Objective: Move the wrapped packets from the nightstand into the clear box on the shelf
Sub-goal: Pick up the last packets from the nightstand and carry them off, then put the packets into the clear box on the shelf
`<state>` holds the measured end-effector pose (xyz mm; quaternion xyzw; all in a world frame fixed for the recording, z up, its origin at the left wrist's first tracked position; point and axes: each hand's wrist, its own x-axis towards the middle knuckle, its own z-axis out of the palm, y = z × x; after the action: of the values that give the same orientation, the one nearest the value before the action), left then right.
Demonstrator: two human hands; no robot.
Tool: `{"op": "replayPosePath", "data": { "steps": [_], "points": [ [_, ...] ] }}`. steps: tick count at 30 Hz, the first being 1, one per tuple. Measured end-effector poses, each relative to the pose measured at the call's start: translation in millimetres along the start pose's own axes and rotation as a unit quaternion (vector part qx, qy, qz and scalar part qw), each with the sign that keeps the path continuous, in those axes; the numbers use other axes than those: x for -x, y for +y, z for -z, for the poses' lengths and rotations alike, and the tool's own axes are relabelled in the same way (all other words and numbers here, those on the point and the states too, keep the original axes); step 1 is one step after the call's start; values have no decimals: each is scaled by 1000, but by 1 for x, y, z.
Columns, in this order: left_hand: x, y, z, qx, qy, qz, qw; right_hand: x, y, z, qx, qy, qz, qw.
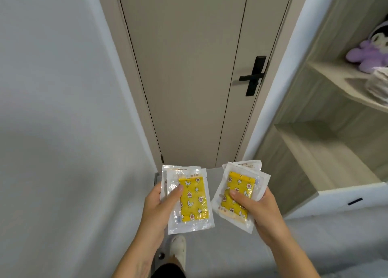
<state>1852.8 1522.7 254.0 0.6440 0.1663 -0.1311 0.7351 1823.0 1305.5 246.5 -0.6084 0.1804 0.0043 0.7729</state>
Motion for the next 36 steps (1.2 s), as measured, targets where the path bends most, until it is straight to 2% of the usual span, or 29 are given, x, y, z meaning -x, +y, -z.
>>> {"op": "replayPosePath", "data": {
  "steps": [10,18,22,27,31,36],
  "points": [
    [-175,46,-116,-26,-128,18,991,-143,-30,54,-74,151,11,986],
    [-269,82,-245,-73,-237,50,967,-214,-95,113,-88,267,44,959],
    [-275,81,-334,-92,-301,74,946,-221,-123,169,-102,318,59,941],
    [-259,71,-457,-94,-356,84,926,-225,-151,275,-96,373,65,921],
    [-235,70,-556,-52,-385,67,919,-230,-195,365,-75,364,96,924],
    [-217,80,-643,-9,-371,53,927,-229,-252,449,-44,351,125,927]
  ]
}}
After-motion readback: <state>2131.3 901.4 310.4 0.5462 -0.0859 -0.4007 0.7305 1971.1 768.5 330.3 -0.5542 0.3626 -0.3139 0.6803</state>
